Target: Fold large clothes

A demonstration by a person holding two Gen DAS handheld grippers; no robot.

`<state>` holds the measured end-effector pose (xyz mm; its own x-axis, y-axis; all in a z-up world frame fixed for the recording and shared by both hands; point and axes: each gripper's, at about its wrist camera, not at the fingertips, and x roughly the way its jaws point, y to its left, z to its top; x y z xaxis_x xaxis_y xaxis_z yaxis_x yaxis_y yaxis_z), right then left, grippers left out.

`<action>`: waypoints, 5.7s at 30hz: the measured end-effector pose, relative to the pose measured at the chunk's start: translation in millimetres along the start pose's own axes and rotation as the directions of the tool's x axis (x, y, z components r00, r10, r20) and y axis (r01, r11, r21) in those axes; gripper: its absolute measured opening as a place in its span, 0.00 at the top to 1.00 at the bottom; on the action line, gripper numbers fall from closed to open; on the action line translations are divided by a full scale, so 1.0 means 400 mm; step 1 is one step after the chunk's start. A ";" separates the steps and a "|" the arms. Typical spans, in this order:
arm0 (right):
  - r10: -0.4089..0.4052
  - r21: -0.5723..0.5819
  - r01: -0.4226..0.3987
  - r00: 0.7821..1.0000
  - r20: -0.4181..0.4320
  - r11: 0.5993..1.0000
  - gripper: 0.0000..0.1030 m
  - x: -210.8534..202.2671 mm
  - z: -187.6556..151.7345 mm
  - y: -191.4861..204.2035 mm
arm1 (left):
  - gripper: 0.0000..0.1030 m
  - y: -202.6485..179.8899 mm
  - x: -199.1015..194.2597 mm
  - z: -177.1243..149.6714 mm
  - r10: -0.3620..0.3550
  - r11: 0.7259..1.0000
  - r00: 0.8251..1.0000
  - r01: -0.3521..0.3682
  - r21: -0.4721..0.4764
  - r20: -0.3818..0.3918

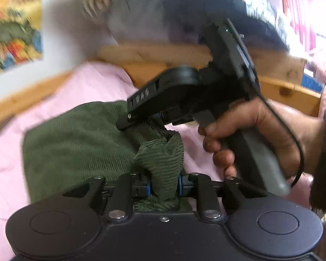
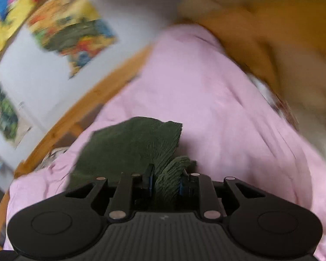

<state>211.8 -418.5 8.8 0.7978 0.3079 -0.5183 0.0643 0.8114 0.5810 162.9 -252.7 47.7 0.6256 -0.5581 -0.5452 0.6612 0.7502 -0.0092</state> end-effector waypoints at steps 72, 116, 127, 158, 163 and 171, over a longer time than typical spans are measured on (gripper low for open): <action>-0.130 -0.648 0.202 0.979 0.158 0.734 0.21 0.247 -0.168 0.305 | 0.00 0.522 0.000 -0.270 -0.206 0.699 0.977 0.111 -0.706 -0.050; -0.037 -0.004 0.039 0.970 0.240 0.999 0.00 -0.071 -0.212 0.094 | 0.01 0.614 -0.162 -0.285 -0.010 0.746 0.996 0.067 -0.663 0.089; 0.003 0.010 -0.004 0.993 0.122 1.000 0.00 0.047 -0.155 0.052 | 0.01 0.612 -0.062 -0.270 -0.248 0.732 0.966 0.235 -0.640 0.072; -0.018 -0.090 0.040 0.971 0.240 0.995 0.01 0.034 -0.239 0.077 | 0.00 0.589 -0.022 -0.305 -0.343 0.685 0.939 0.271 -0.677 0.029; -0.020 -0.089 0.043 0.971 0.239 0.995 0.01 0.033 -0.238 0.078 | 0.00 0.589 -0.020 -0.309 -0.348 0.678 0.937 0.274 -0.682 0.031; -0.028 -0.052 0.035 0.992 0.123 0.998 0.09 0.023 -0.193 0.102 | 0.00 0.640 0.045 -0.337 -0.507 0.491 0.862 0.290 -0.822 0.001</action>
<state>175.6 -344.2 -20.5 0.8634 0.2217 -0.4532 0.0605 0.8463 0.5293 287.5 -22.9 -77.4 0.2050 -0.8616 -0.4643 0.1654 0.4981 -0.8512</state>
